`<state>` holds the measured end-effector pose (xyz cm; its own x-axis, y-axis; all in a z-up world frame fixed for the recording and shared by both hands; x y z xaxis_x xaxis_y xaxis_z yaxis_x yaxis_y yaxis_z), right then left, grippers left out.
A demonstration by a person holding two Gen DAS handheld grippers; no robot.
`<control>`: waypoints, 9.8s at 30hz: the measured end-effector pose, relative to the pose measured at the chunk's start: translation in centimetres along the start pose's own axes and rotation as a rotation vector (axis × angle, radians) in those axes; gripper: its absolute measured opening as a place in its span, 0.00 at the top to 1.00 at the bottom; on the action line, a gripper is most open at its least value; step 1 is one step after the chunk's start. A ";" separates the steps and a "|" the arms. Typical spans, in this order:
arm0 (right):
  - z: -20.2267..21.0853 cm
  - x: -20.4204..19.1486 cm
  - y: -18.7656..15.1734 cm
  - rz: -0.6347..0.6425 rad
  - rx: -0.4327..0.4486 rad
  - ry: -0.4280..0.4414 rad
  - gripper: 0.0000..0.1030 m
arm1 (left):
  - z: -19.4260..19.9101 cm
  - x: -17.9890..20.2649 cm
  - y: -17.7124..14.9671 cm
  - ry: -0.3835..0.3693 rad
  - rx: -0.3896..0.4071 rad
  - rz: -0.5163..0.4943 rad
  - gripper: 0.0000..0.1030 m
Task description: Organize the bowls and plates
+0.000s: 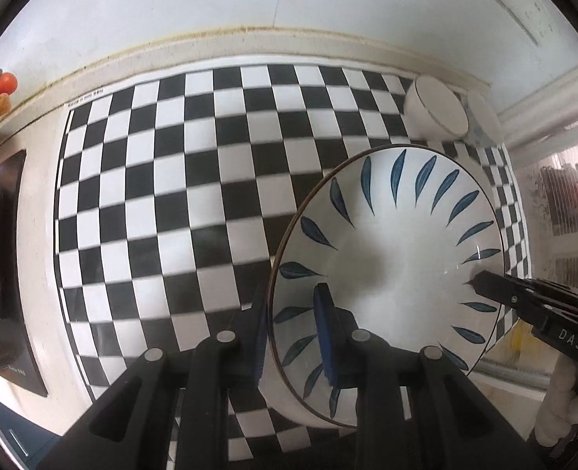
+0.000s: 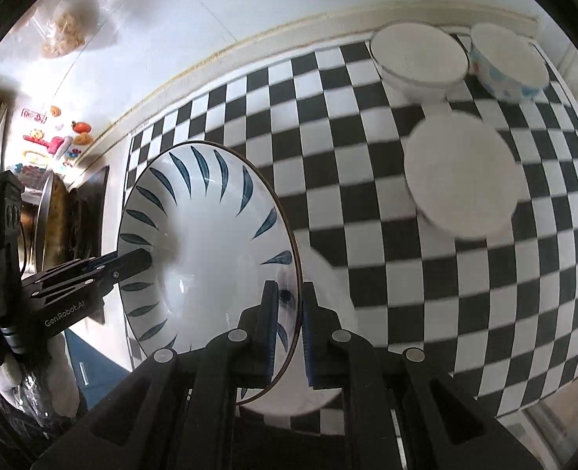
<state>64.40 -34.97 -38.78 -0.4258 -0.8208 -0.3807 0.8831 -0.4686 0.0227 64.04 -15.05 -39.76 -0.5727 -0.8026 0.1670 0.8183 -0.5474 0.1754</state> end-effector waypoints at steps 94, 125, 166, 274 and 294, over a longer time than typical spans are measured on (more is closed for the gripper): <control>16.9 -4.4 -10.9 0.046 0.227 -0.211 0.18 | 16.2 7.4 -4.1 0.178 0.032 -0.018 0.18; 15.2 -2.5 -7.4 -0.160 0.367 -0.190 0.14 | 15.8 5.0 -0.6 0.138 0.169 -0.098 0.21; -6.4 20.6 16.2 -0.138 -0.155 -0.048 0.50 | -14.9 16.9 19.0 -0.104 -0.194 0.118 0.73; -8.5 12.8 24.4 -0.300 -0.031 0.090 0.83 | -11.0 14.6 28.1 -0.116 -0.037 0.016 0.75; 1.2 14.6 13.8 -0.185 0.053 0.113 0.83 | -0.9 21.3 19.0 -0.118 0.055 -0.141 0.75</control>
<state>70.10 -53.81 -42.92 -0.5525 -0.6786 -0.4840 0.7788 -0.6273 -0.0095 67.41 -42.79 -33.73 -0.6863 -0.6835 0.2488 0.7271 -0.6363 0.2577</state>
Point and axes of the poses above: each gripper's, at about its wrist camera, not at the fingertips, and z roughly against the way its jaws point, x to its right, y to its top, the point moved 5 cm from there along -z, roughly the way its jaws point, and after that the axes turned 14 degrees about -z, right-handed, at the moved point
